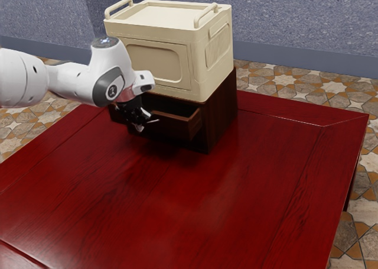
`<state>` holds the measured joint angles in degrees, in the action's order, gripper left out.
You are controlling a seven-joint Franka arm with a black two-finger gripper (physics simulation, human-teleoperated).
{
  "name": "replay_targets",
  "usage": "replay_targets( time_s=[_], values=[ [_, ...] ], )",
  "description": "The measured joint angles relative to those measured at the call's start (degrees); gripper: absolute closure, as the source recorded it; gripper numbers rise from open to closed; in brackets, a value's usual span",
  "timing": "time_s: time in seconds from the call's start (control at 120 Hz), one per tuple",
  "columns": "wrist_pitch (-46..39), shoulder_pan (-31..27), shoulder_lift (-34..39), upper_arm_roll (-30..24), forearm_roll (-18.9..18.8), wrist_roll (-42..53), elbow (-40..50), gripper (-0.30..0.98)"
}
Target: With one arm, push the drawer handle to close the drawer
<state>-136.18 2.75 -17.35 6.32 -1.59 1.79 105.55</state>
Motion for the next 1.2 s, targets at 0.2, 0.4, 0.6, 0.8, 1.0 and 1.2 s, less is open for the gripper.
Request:
replay_targets(
  time_s=[0.2, 0.4, 0.6, 0.8, 1.0, 1.2],
  values=[
    [-1.9, -0.4, -3.0, -0.3, 0.0, 1.1, -3.9, 0.79],
    [-2.6, -0.4, -5.4, -0.6, 0.2, 2.0, -7.3, 0.78],
    [-2.7, -0.4, -8.5, -1.0, 0.2, 2.6, -11.6, 0.79],
    [-2.7, -1.7, -10.6, -2.1, 0.2, 3.1, -14.2, 0.79],
    [-2.5, -2.6, -8.7, -2.6, 0.2, 3.7, -12.1, 0.79],
    [14.9, 1.6, 29.8, -1.7, 0.6, 3.0, 8.5, 0.41]
  ],
)
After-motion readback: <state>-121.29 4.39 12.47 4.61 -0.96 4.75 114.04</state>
